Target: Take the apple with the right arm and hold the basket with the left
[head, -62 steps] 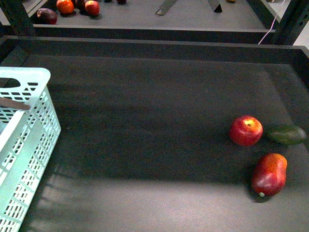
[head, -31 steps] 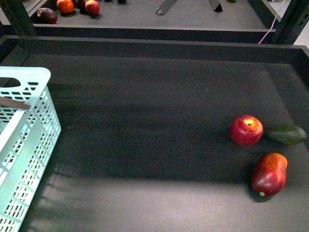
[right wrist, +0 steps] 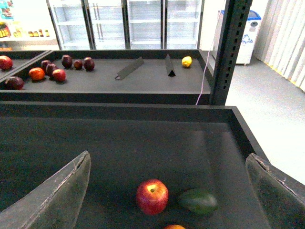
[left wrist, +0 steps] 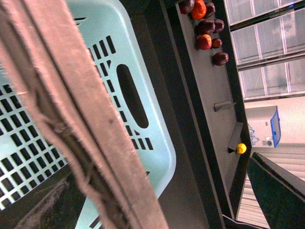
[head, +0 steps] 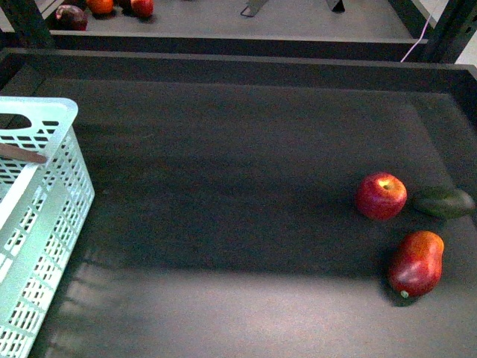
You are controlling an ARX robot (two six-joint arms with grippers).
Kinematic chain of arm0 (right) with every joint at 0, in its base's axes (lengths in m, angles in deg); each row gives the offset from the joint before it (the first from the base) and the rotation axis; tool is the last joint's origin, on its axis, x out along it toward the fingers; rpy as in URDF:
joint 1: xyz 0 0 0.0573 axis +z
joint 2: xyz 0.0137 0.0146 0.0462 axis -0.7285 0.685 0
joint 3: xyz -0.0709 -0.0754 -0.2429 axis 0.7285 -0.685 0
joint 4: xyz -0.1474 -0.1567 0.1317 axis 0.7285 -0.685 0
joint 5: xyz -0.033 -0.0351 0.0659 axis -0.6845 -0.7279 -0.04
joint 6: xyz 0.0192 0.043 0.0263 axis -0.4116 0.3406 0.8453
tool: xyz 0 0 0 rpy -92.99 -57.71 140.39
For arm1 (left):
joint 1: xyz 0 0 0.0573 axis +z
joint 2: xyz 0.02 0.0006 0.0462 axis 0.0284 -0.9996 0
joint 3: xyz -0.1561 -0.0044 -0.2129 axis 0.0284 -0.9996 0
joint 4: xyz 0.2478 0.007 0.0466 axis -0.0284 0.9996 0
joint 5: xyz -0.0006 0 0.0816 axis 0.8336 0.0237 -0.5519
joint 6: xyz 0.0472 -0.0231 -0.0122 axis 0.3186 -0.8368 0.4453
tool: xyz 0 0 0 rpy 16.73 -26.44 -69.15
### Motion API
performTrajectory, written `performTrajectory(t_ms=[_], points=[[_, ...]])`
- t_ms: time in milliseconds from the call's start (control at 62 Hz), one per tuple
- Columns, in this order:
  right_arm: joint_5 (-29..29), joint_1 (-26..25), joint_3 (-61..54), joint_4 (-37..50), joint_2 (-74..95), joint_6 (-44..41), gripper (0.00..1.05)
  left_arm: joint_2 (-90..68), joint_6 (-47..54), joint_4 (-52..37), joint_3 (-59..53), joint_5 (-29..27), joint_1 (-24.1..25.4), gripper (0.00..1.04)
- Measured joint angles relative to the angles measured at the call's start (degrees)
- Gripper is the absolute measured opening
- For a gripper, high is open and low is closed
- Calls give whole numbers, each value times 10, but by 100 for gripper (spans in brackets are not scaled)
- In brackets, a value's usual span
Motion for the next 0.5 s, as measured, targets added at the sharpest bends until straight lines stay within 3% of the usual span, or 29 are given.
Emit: performTrajectory(t_ms=[323, 500], points=[[0, 0, 0, 0, 0, 0, 96, -68, -38, 13, 63, -37, -42, 97], [0, 0, 0, 0, 0, 0, 96, -70, -38, 37, 66, -55, -44, 64]])
